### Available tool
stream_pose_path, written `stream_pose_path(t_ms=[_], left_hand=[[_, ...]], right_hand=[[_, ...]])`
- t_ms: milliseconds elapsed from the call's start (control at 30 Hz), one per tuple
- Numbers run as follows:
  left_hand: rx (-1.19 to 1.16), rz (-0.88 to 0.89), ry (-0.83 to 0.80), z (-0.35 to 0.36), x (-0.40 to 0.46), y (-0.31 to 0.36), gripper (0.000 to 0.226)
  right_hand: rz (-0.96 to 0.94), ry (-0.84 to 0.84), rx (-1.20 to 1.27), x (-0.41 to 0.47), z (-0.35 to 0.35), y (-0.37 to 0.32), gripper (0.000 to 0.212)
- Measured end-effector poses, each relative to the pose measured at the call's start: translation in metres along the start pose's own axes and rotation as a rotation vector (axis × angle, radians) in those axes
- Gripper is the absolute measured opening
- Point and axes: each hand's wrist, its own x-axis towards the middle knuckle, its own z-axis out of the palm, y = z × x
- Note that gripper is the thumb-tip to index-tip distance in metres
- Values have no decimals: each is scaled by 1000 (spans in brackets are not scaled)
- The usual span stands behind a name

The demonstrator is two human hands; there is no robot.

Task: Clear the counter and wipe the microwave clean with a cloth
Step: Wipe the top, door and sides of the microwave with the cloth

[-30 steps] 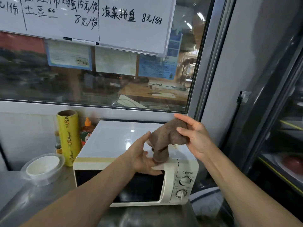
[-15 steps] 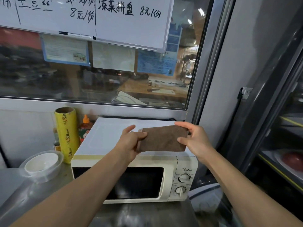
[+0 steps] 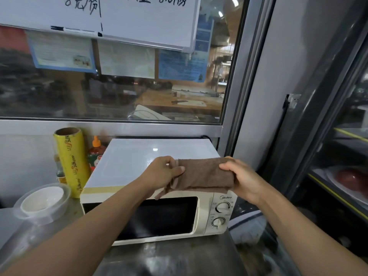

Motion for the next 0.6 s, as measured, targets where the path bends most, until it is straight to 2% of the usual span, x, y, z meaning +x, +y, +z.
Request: stream_pose_path(t_ms=[100,167,200,267,333,433,500,533,600], left_hand=[[13,-29,-1,15,13,-4,16],[99,-25,-3,17,21,-9,26],[192,1,8,16,23,-12,31],[423,72,45,11,28,-17,38],[568,94,83,5,32,-22,42],[656,51,102,-1,35,-31,43],[694,26,98,-1,34,-38,43],[712,16,97,0,33,-42,43],[750,-8,89,0,32,-48,42]], right_hand=[[31,204,-8,6,-16,5,14],[-23,318,-48,15,-28,2,13],[-76,356,-122,20,-34,0,11],[-209,428,-516,31,-44,-5,13],[-308,390,-959,40,-51,0,16],[-266,132,-1382,45,-59,25,19],[-220,-22,-1432,42,-62,42,22],[-202,-38,-1382,41,-63,47,23],[-194,65,-1255,43,-63,45,18]])
